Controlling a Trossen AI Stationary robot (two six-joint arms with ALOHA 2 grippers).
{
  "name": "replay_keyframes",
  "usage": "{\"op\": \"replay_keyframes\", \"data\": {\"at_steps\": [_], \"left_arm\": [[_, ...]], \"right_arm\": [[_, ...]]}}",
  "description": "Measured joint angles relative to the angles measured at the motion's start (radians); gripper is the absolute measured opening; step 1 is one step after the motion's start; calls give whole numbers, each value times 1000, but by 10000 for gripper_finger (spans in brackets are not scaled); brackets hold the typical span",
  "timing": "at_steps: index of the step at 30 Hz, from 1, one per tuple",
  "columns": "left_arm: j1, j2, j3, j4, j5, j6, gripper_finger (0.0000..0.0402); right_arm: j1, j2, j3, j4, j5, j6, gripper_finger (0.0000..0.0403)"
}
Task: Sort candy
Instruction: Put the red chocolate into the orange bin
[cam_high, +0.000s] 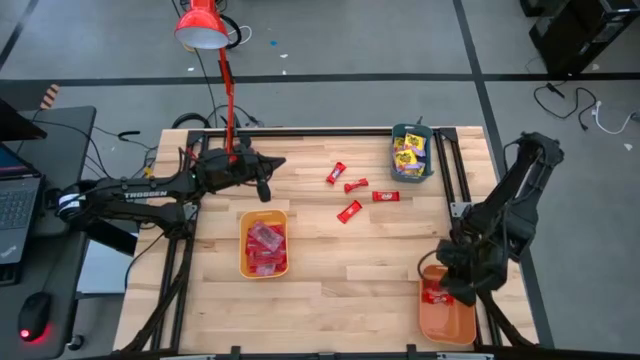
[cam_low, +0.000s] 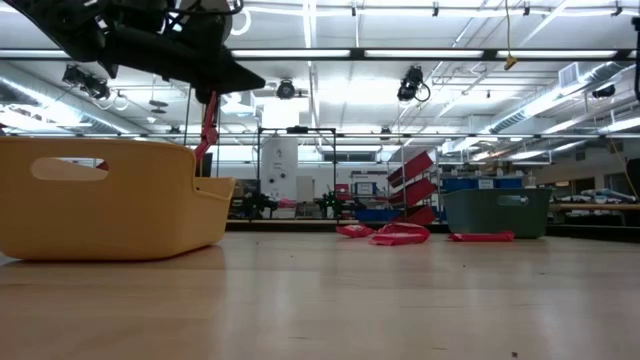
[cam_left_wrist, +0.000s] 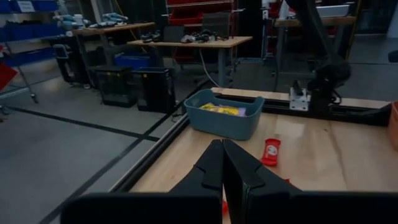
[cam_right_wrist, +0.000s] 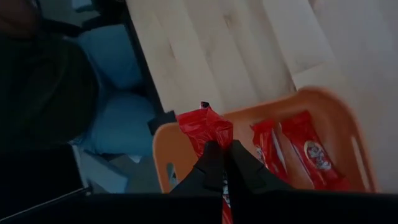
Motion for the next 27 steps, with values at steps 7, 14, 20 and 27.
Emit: {"op": "replay_keyframes", "data": {"at_steps": [7, 14, 20, 27], "left_arm": [[-19, 0, 0, 2, 0, 4, 2], [-19, 0, 0, 10, -1, 5, 2], [-19, 0, 0, 10, -1, 7, 2], [-19, 0, 0, 8, -2, 7, 2]], "right_arm": [[82, 136, 0, 70, 1, 56, 0], [131, 320, 0, 196, 1, 28, 0], [151, 450, 0, 257, -4, 30, 0], [163, 520, 0, 246, -7, 29, 0]]}}
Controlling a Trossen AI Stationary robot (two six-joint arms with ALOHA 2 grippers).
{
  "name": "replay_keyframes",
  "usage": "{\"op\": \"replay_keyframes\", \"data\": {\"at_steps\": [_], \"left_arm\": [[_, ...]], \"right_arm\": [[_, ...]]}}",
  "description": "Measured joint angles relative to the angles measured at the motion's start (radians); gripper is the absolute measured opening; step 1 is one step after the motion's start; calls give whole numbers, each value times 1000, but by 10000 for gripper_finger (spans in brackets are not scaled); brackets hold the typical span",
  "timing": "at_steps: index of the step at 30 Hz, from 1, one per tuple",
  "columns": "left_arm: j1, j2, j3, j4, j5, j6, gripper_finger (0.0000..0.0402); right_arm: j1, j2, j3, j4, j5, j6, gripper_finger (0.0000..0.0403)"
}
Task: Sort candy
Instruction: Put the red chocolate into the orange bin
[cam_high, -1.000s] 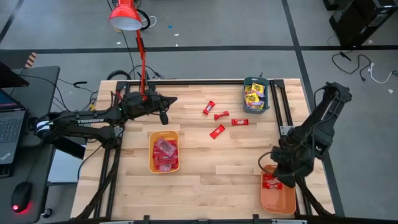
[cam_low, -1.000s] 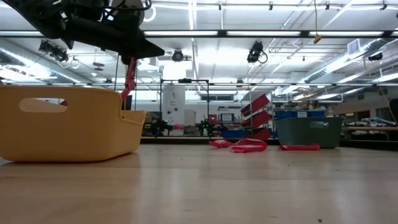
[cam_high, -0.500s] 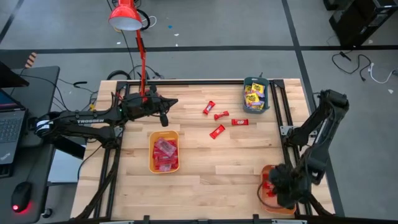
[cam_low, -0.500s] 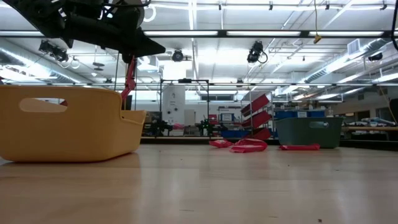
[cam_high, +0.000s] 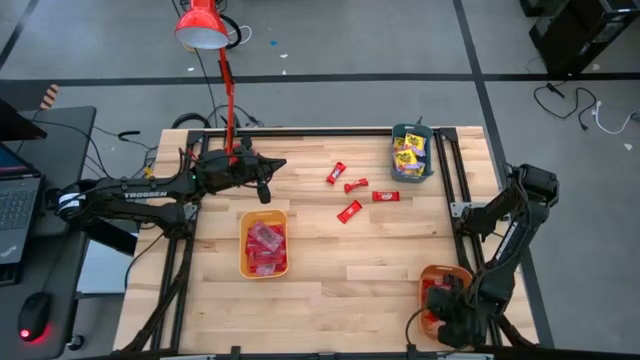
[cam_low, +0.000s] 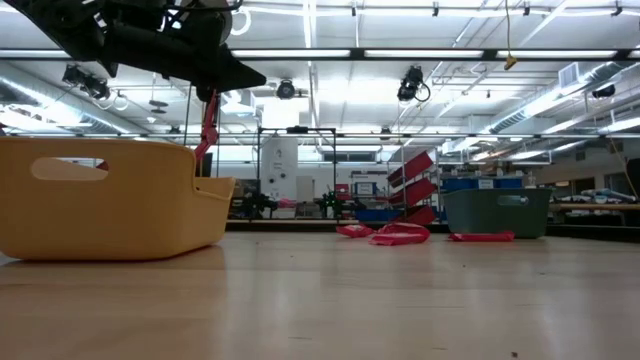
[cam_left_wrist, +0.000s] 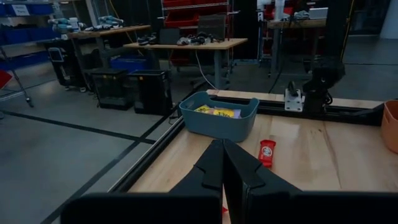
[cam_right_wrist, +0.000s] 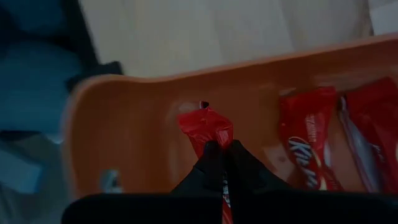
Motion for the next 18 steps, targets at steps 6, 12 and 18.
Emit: {"op": "replay_keyframes", "data": {"at_steps": [6, 12, 18], "left_arm": [[0, 0, 0, -3, -1, 0, 2], [0, 0, 0, -3, -1, 0, 2], [0, 0, 0, -14, -1, 24, 2]], "right_arm": [[0, 58, 0, -12, -2, 9, 0], [0, 80, 0, -15, 32, 77, 6], [0, 85, 0, -15, 35, 96, 12]]}}
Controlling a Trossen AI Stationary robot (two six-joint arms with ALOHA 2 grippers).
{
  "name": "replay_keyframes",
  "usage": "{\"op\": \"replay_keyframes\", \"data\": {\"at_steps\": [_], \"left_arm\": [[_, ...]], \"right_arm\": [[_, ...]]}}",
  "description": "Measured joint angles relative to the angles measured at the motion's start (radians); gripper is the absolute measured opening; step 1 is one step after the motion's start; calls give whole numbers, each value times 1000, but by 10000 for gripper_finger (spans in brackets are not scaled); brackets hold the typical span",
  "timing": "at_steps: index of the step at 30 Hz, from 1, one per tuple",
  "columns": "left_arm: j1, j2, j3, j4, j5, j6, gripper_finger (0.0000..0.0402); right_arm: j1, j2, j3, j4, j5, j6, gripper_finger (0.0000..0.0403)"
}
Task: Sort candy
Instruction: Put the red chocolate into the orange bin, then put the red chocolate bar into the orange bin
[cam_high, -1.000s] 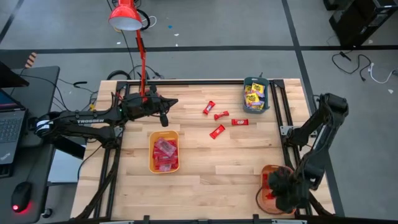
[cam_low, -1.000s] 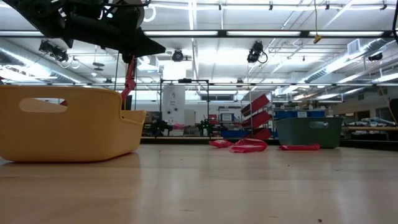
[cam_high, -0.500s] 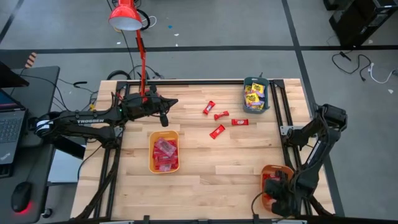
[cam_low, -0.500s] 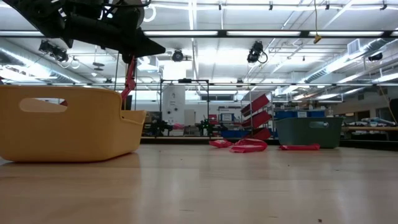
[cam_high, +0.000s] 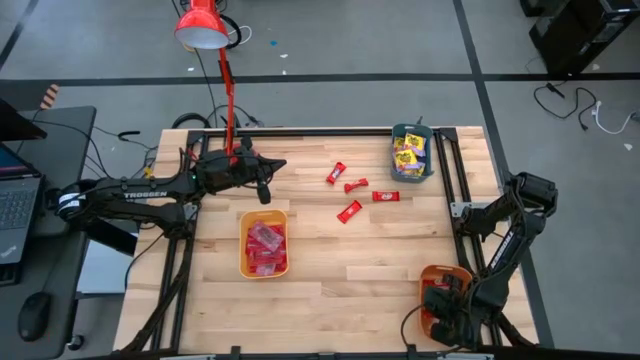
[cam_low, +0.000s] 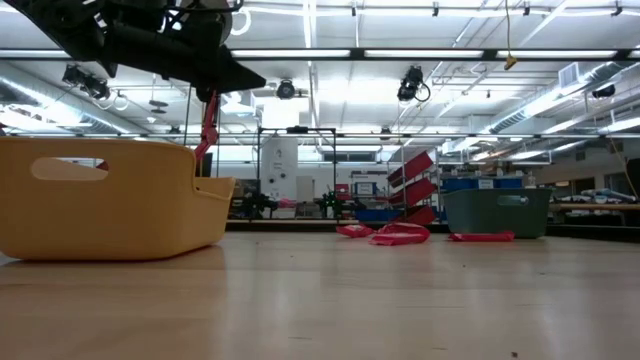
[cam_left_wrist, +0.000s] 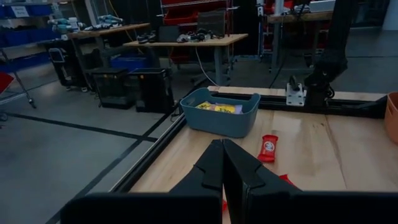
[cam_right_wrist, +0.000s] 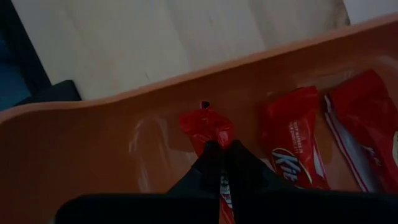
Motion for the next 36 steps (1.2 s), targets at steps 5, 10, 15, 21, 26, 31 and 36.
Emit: {"op": "replay_keyframes", "data": {"at_steps": [5, 10, 15, 21, 26, 31, 36], "left_arm": [[0, 0, 0, -6, 0, 2, 2], [0, 0, 0, -5, 0, 5, 2], [0, 0, 0, -5, 0, 6, 2], [0, 0, 0, -5, 0, 6, 2], [0, 0, 0, -6, 0, 6, 2], [0, 0, 0, -6, 1, 6, 2], [0, 0, 0, -14, 1, 6, 2]], "right_arm": [[0, 0, 0, -21, -3, 61, 14], [0, 0, 0, -28, -20, 132, 33], [0, 0, 0, -33, -37, 179, 67], [0, -20, 0, -38, -38, 219, 100], [0, -65, 0, -41, -61, 259, 115], [-3, -131, 0, -55, -59, 306, 115], [-40, -217, 0, -102, -13, 314, 103]]}}
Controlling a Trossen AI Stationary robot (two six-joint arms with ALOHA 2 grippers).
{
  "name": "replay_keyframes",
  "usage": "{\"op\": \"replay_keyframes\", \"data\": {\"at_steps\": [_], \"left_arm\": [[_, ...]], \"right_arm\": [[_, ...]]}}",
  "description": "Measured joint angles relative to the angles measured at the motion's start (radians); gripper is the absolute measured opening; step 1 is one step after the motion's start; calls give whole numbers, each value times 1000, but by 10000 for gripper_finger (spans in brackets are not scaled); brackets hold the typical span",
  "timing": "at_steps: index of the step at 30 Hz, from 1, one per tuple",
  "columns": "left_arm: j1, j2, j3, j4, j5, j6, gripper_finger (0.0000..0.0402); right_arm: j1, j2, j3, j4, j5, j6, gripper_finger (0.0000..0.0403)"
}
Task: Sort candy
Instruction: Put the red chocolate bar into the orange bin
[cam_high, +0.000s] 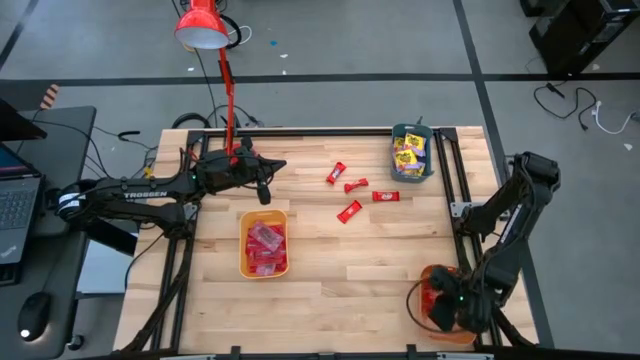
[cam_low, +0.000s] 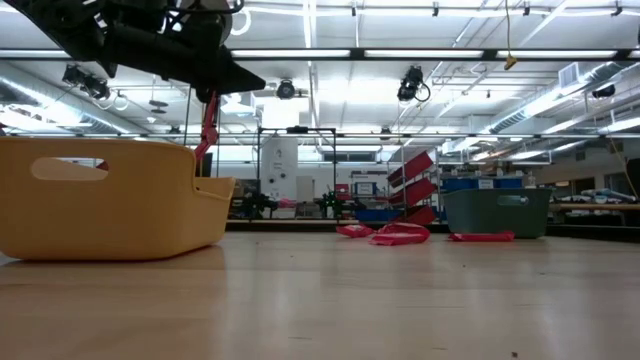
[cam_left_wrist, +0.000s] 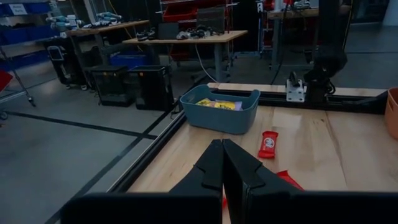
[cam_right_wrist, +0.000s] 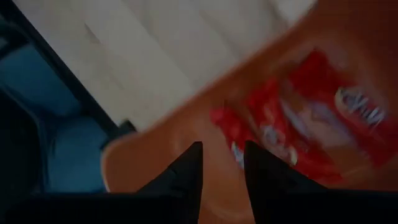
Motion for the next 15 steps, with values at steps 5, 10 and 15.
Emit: {"op": "replay_keyframes", "data": {"at_steps": [5, 10, 15], "left_arm": [[0, 0, 0, -9, 0, 0, 2], [0, 0, 0, -12, 1, 0, 2], [0, 0, 0, -12, 6, 0, 2]], "right_arm": [[-65, -87, 0, -86, 64, -103, 91], [-154, -168, 0, -143, 197, -290, 89], [-298, -235, 0, -181, 280, -458, 89]]}}
